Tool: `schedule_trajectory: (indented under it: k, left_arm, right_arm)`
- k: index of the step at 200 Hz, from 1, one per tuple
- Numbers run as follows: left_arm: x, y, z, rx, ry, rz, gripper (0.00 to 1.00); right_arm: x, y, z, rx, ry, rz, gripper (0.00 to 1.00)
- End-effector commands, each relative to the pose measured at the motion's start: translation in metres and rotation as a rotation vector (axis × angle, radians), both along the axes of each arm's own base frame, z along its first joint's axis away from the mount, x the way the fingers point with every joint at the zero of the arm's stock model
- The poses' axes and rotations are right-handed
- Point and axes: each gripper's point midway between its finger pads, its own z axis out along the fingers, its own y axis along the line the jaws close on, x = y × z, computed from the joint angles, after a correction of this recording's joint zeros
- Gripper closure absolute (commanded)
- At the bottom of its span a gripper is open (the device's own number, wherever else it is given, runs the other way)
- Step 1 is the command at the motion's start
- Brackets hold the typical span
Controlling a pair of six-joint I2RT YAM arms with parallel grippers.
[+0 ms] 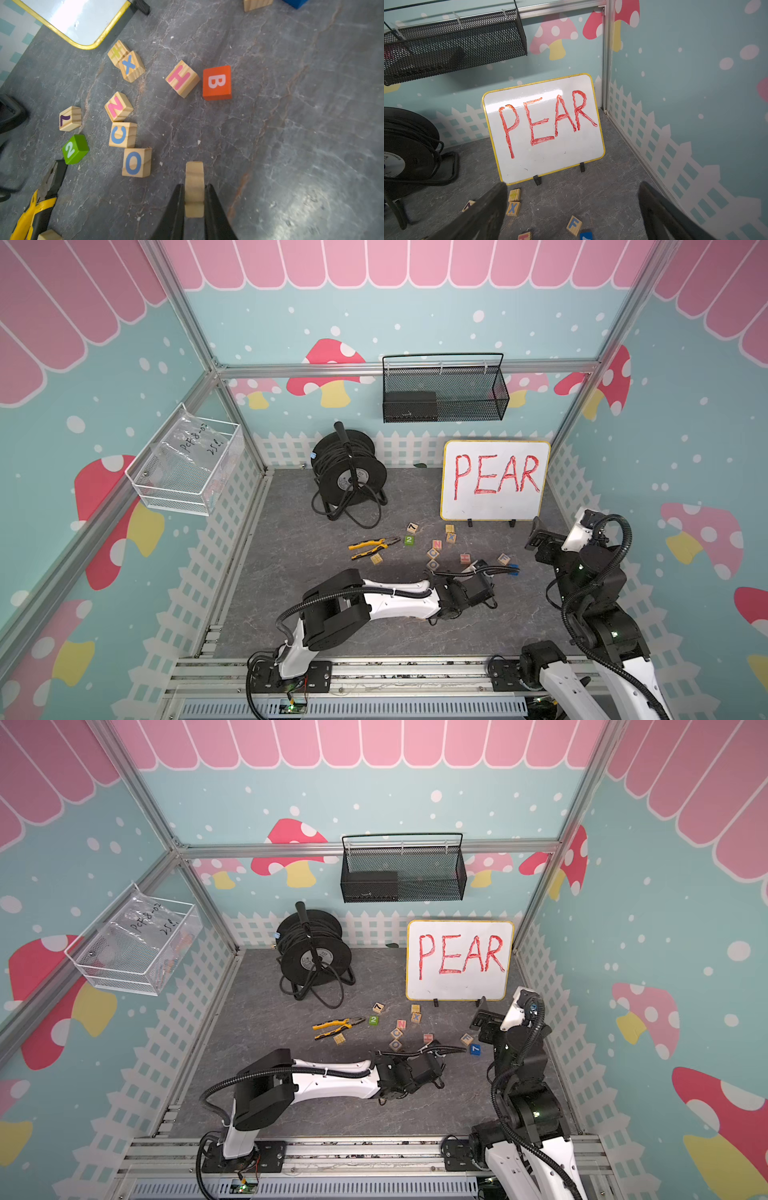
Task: Spell the uppercase word “pear” with letter blocks
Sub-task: Place the letter block at the center of the board.
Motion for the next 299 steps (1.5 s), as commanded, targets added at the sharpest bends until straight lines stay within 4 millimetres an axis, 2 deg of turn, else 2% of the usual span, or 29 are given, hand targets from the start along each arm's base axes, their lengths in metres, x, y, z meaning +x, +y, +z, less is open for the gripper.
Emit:
schedule_trajectory:
  k: [1,38,75,128,164,202,252,269,299]
  left_arm:
    - [-0.005,-0.005,-0.005,0.030,-0.016,0.010,0.81]
    - [-0.018,-0.017,-0.009,0.056,-0.031,-0.012,0.80]
    - [-0.026,-0.020,-0.017,0.076,-0.019,-0.019,0.79]
    - [-0.043,-0.032,-0.019,0.037,0.038,-0.043,0.65]
    - [-0.048,-0.036,-0.005,-0.009,0.060,-0.045,0.60]
    - [-0.041,-0.029,0.017,-0.055,0.054,-0.021,0.57]
    - [-0.026,0.001,0.031,-0.166,0.171,0.106,0.54]
    - [-0.023,0.012,0.027,-0.201,0.269,0.178,0.51]
    - [-0.033,0.022,0.013,-0.231,0.456,0.265,0.50]
  right_arm:
    - [0.000,-0.001,-0.004,0.001,0.001,-0.009,0.01]
    - [-0.001,-0.002,-0.005,-0.004,0.004,-0.012,0.01]
    - [-0.002,-0.003,-0.006,-0.012,0.004,-0.017,0.01]
    - [-0.004,-0.005,-0.004,-0.023,-0.001,-0.023,0.01]
    - [-0.005,-0.006,-0.005,-0.027,-0.001,-0.027,0.01]
    - [-0.006,-0.006,-0.005,-0.028,-0.003,-0.029,0.01]
    - [-0.006,-0.006,-0.006,-0.031,0.001,-0.030,0.00]
    - [-0.005,-0.006,-0.005,-0.030,0.002,-0.027,0.01]
    - [-0.005,-0.006,-0.005,-0.032,0.002,-0.029,0.01]
